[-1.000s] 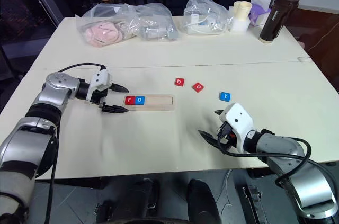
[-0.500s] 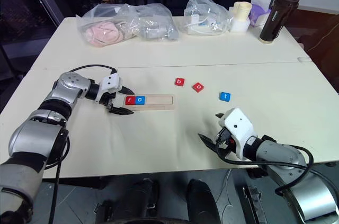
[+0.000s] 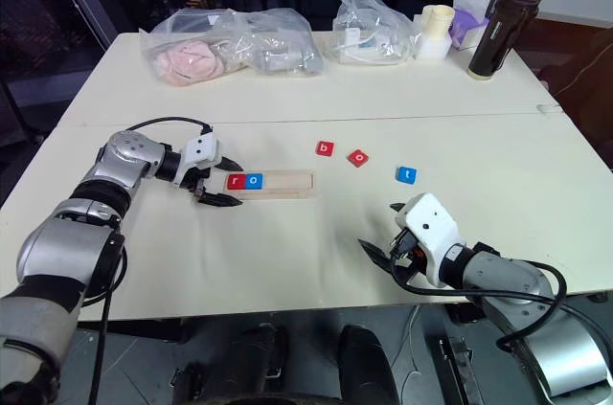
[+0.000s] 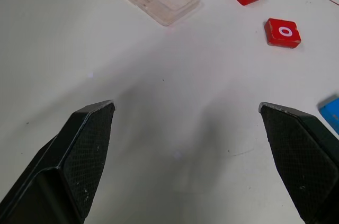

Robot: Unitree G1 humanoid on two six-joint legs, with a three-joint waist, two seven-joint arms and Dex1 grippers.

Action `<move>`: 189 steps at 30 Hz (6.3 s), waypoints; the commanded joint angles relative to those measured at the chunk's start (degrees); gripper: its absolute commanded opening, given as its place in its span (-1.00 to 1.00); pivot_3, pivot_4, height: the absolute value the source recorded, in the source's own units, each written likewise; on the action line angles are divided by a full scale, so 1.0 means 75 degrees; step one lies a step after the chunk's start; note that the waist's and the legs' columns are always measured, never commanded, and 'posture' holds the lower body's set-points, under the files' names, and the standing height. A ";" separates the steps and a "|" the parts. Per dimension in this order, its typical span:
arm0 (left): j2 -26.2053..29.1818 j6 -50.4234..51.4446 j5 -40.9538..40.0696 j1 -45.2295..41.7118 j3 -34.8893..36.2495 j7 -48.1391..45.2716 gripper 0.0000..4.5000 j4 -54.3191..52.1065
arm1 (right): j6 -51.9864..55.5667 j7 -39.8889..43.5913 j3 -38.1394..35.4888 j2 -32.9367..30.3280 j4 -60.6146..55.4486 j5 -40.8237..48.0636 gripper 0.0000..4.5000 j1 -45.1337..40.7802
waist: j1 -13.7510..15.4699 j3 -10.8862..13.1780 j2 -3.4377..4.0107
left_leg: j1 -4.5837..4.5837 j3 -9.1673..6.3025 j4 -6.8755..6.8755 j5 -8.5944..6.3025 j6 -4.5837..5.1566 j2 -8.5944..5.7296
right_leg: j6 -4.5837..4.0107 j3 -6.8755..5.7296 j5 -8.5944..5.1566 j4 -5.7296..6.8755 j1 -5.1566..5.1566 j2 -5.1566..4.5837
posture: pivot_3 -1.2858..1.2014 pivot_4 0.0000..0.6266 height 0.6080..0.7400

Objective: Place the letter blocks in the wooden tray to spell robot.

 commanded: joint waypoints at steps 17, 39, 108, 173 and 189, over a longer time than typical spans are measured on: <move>-0.0758 0.0380 -0.0047 0.0387 0.0125 -0.0367 0.39 -0.0873 | -0.0066 -0.0022 0.0201 -0.0043 -0.0033 -0.0034 1.00 -0.0377 | 0.0215 -0.0009 -0.0002 | -0.0004 -0.0001 0.0004 0.0000 0.0000 -0.0005 | 0.0001 -0.0004 0.0000 -0.0003 0.0003 -0.0003 | 0.03 -0.52 1.00; -0.1000 0.4150 0.0383 0.1980 -0.0881 0.0900 0.39 -0.7101 | -0.0339 -0.0102 0.0548 0.0165 0.0145 -0.0281 1.00 -0.0278 | 0.0180 -0.0008 -0.0002 | -0.0006 -0.0010 0.0011 0.0001 0.0001 -0.0003 | -0.0012 -0.0002 -0.0007 -0.0001 0.0006 0.0003 | 0.03 -0.52 1.00; 0.0103 0.6774 -0.1105 0.3656 -0.1202 0.2315 0.99 -1.0521 | -0.0243 0.0258 0.0812 -0.0016 0.0362 -0.0300 1.00 -0.0740 | 0.0177 -0.0012 0.0006 | -0.0002 -0.0019 0.0008 0.0000 0.0000 0.0000 | -0.0020 0.0002 -0.0011 -0.0002 0.0004 -0.0006 | 0.03 -0.52 1.00; 0.0951 0.8878 -0.6229 0.5889 0.3666 0.5480 0.99 -1.3623 | -0.1072 -0.5172 0.0269 0.6154 1.2180 -0.2039 1.00 -0.8675 | -0.0269 -0.0001 0.0015 | 0.0098 -0.0006 -0.0028 0.0028 -0.0047 0.0013 | -0.0058 0.0058 -0.0009 0.0101 0.0011 0.0042 | 0.03 -0.52 1.00; 0.0782 0.8607 -0.6140 0.5426 0.2980 0.5353 1.00 -1.3082 | 0.0772 -0.4269 0.1438 0.4772 0.7495 -0.2609 -0.49 -0.6756 | -0.0143 0.0004 0.0027 | 0.0086 -0.0018 -0.0055 0.0028 -0.0048 0.0013 | -0.0068 0.0062 -0.0017 0.0045 0.0015 0.0035 | 0.03 -0.52 1.00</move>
